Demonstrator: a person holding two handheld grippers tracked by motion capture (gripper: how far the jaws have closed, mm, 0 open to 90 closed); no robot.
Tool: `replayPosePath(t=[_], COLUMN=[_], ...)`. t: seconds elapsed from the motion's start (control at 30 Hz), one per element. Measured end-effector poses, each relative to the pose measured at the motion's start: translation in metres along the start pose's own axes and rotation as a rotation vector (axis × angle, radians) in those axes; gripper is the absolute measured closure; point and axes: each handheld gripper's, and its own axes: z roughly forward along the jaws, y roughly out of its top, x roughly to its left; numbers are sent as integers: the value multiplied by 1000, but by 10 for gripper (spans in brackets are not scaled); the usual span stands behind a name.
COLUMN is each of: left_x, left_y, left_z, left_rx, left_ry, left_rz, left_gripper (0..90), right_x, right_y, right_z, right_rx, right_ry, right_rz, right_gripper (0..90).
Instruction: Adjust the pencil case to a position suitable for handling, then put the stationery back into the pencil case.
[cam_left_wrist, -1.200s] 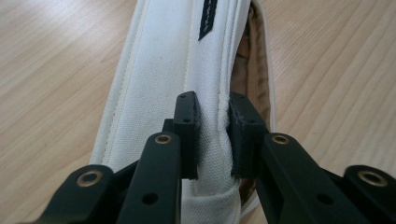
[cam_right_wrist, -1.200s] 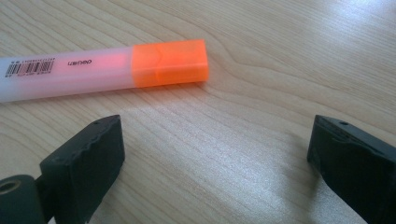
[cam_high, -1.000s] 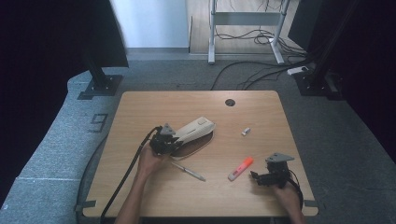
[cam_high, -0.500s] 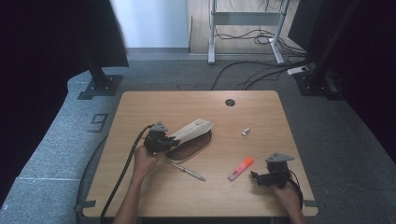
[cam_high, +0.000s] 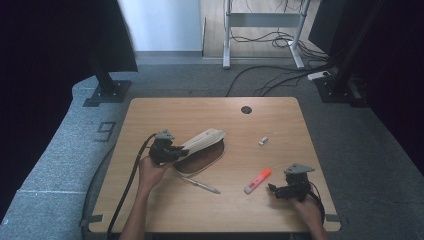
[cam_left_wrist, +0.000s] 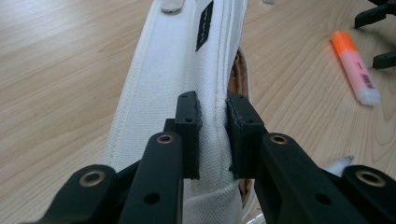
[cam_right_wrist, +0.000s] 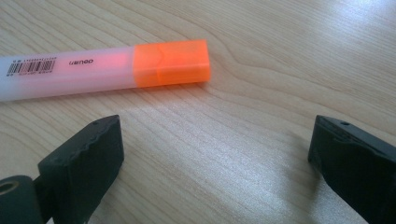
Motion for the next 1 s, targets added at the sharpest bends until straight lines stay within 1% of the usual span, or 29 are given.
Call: replayPosePath(t=[0.4, 0.57, 0.67, 1.0], left_x=[-1, -2, -2, -1], left_y=[-1, -1, -2, -2], left_z=[-1, -1, 0, 0], left_rx=[8, 7, 7, 6], left_ry=[0, 1, 1, -4], left_rz=[9, 14, 18, 20], left_gripper=[761, 760, 760, 757], right_x=[0, 0, 0, -2], right_y=[0, 1, 4, 9], right_z=[0, 1, 3, 0], right_rx=[2, 8, 33, 69], right_ry=[4, 2, 8, 23], right_rz=[-6, -4, -9, -21], right_gripper=[28, 0, 0, 24])
